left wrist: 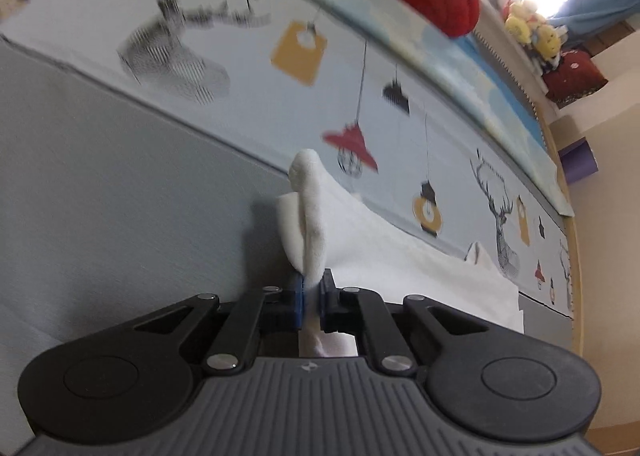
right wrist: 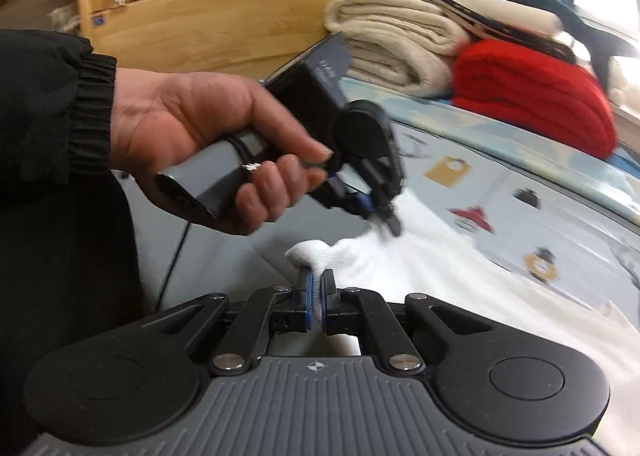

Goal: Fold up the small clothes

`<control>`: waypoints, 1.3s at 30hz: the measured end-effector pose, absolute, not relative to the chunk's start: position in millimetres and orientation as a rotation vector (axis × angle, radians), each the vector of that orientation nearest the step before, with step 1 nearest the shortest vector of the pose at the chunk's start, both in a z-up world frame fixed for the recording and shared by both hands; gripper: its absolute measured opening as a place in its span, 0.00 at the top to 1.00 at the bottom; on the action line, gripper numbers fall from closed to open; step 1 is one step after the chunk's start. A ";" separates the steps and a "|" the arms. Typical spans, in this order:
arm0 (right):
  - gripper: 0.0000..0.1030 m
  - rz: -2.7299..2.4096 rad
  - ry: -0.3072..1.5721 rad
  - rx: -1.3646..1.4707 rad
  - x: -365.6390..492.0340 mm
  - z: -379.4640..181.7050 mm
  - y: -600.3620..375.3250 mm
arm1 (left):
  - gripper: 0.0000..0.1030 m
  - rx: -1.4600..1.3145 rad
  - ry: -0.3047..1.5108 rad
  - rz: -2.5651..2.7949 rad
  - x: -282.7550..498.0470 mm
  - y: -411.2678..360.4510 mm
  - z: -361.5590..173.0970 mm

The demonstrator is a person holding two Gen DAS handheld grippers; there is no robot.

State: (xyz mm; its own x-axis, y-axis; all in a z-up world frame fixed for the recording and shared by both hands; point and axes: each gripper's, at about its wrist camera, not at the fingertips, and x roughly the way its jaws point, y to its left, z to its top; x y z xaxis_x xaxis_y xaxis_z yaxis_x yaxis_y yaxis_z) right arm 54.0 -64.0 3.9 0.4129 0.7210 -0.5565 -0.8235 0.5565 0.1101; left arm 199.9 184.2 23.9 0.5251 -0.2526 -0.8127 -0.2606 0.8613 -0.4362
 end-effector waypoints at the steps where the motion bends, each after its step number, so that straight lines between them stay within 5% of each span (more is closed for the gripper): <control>1: 0.97 1.007 0.587 -0.185 51.9 5.8 -56.6 | 0.92 -0.542 1.016 0.016 193.9 192.6 30.6; 12: 0.97 1.063 0.558 -0.084 45.0 23.0 -47.4 | 0.93 -0.524 0.966 0.042 162.2 223.1 65.5; 28: 0.97 0.527 0.641 0.012 46.4 4.9 -227.6 | 0.92 -0.419 0.846 -0.375 205.8 -9.4 80.0; 33: 0.97 0.323 0.694 0.016 49.4 -6.8 -269.6 | 0.72 -0.375 0.807 -0.533 201.3 -54.4 83.0; 39: 0.97 0.123 0.988 0.007 72.7 -58.7 -288.3 | 0.73 -0.326 0.900 -0.464 205.7 -42.6 65.8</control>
